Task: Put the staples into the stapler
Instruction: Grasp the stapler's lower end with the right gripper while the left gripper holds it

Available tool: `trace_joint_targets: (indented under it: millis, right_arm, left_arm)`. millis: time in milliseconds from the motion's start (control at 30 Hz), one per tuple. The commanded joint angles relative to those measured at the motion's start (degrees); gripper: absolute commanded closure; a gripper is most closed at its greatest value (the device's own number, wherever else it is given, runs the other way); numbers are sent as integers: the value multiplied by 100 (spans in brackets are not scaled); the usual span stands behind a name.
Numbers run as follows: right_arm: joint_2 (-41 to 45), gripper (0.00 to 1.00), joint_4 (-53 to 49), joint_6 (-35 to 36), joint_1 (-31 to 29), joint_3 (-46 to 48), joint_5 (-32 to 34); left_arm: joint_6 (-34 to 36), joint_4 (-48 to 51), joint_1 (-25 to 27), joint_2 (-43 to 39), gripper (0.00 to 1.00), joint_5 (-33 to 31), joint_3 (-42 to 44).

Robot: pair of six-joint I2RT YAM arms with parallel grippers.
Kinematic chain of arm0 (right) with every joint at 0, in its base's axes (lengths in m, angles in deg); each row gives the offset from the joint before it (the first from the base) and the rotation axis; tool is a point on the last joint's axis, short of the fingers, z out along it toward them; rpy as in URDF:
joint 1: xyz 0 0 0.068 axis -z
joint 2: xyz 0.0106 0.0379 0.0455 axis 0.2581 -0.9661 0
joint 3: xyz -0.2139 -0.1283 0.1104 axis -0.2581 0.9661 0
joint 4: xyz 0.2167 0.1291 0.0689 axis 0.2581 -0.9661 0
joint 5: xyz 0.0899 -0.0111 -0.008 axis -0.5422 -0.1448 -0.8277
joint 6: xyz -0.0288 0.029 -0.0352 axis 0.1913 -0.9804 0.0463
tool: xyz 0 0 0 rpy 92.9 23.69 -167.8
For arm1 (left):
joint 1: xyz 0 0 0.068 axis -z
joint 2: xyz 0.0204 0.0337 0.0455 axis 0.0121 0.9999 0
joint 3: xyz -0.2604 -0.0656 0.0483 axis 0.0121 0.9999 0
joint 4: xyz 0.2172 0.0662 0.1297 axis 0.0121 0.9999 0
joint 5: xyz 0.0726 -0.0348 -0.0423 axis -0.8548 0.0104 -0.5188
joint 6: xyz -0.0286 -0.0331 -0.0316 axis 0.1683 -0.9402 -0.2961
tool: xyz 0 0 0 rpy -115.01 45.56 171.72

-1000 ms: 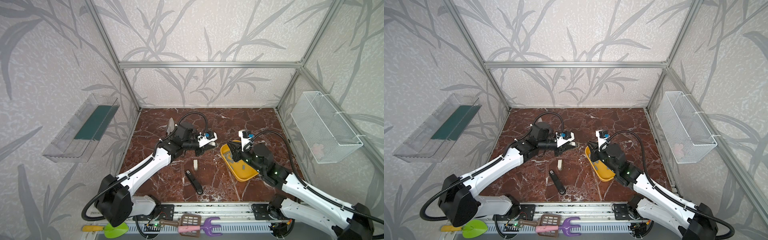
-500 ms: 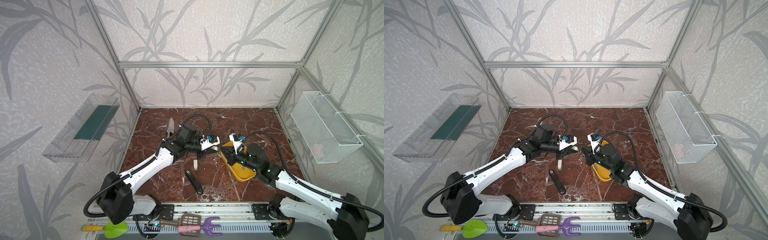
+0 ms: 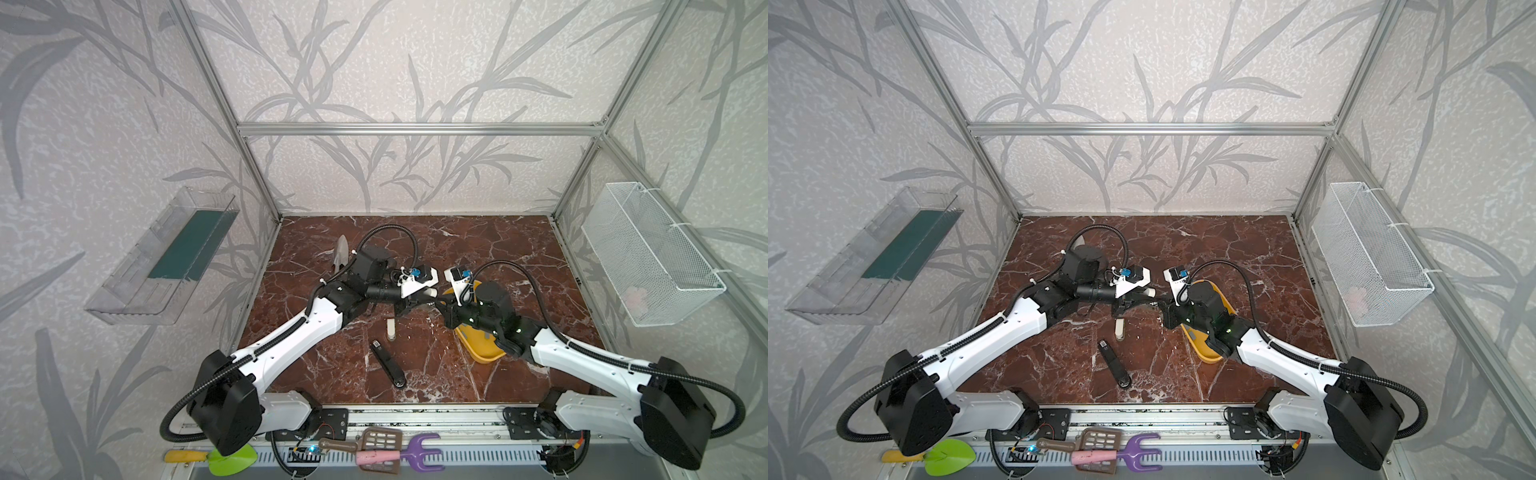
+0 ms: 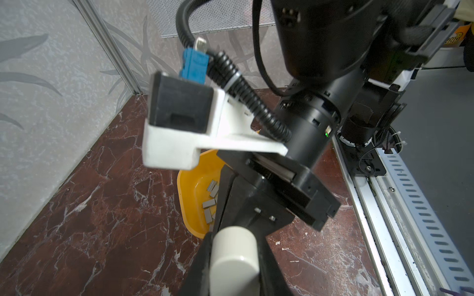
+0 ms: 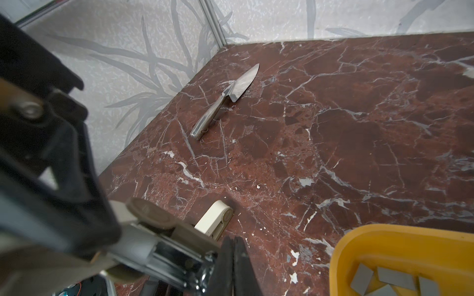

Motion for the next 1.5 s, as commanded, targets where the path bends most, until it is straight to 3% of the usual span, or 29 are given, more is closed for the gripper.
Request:
trace_joint_targets:
  millis: [0,400,500,600,733,767,833,1000,1233,1333,1467]
  right_arm:
    - [-48,94,452,-137,-131,-93,-296]
    - [114,88,968,-35,-176,96,-485]
    - [213,87,638,-13,-168,76,333]
    - [488,79,687,160,-151,361,1302]
    - [1015,53,716,546,-143,722,2207]
    - [1177,38,642,692,-132,780,2161]
    - [1448,23,482,799,-132,811,2120]
    - [1964,25,442,1192,-132,786,1327]
    - [1931,33,1333,1374,-176,973,-640]
    - [1829,34,1550,1350,-185,997,-1012]
    - [1735,35,1606,1340,-189,1004,-1017]
  left_arm:
    - [-246,-620,11,-192,100,246,170]
    - [-542,-1015,3,-225,100,179,310]
    - [-505,-1000,-23,-255,100,93,334]
    - [-430,-911,-83,-246,100,40,313]
    - [-357,-775,-210,-209,100,-20,268]
    - [-373,-708,-251,-197,100,-91,234]
    - [-305,-485,-337,-176,100,-222,129]
    - [-48,-48,-423,-135,100,-339,-27]
    - [104,510,-424,20,100,917,-331]
    - [22,317,-421,-49,100,1387,-236]
    - [-186,83,-423,-89,100,1841,-212]
